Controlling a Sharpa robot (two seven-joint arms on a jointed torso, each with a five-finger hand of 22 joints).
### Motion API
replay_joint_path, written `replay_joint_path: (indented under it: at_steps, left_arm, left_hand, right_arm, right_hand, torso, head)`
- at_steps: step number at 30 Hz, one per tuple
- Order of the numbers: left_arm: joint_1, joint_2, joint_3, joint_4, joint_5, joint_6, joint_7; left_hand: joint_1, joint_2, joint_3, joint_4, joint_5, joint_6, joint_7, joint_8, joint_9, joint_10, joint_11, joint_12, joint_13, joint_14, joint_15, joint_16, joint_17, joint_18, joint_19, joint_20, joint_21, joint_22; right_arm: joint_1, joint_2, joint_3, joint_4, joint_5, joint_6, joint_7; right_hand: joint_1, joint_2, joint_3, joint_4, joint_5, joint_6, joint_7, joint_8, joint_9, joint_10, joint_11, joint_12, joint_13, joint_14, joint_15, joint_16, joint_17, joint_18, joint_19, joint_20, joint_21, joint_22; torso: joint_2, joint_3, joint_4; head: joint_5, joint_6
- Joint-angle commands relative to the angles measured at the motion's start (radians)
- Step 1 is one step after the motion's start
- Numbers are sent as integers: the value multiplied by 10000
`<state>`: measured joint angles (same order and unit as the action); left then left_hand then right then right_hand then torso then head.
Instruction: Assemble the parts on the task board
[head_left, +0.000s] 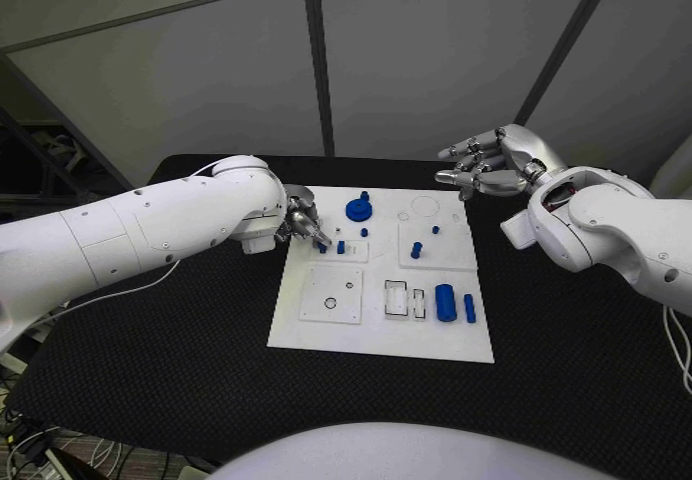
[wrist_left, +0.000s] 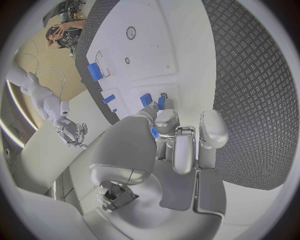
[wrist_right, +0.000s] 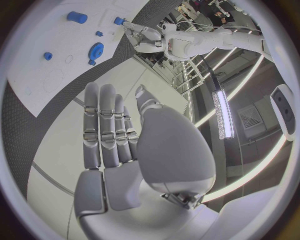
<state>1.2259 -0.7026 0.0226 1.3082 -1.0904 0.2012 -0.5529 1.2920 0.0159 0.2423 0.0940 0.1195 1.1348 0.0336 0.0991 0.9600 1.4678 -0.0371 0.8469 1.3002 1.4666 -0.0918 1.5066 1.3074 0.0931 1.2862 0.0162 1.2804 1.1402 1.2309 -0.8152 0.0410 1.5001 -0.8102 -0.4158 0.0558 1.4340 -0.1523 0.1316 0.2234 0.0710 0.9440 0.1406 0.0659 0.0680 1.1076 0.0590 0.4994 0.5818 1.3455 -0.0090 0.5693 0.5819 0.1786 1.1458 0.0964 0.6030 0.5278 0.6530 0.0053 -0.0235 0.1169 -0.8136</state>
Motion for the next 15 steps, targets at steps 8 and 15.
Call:
replay_joint_path:
  at_steps: [8, 15]
  left_arm:
    - [-28, 9, -26, 2, -122, 356, -60]
    - [-29, 8, -26, 4, -122, 368, -58]
  left_hand:
    - [16, 96, 1407, -1512, 20, 118, -66, 37, 1050, 463, -48, -54, -24, 840, -46, 49, 1774, 93, 16, 19, -10, -32]
    - [5, 95, 1419, -1528, 28, 122, -67, 39, 1061, 464, -48, -60, -27, 840, -44, 51, 1777, 93, 15, 19, -12, -32]
  right_arm:
    - [20, 20, 7, -11, -16, 63, 80]
    - [20, 33, 7, -22, -16, 69, 81]
  right_hand:
    - [-67, 50, 19, 60, 57, 26, 1, -12, -12, 61, 20, 65, -14, 59, -23, -46, 15, 42, 74, 18, -40, -12]
    - [-67, 50, 19, 60, 57, 26, 1, -12, -12, 61, 20, 65, -14, 59, -23, -46, 15, 42, 74, 18, -40, -12]
  torso:
    - [2, 0, 3]
    - [-2, -3, 0]
  head:
    - [17, -27]
    - [22, -31]
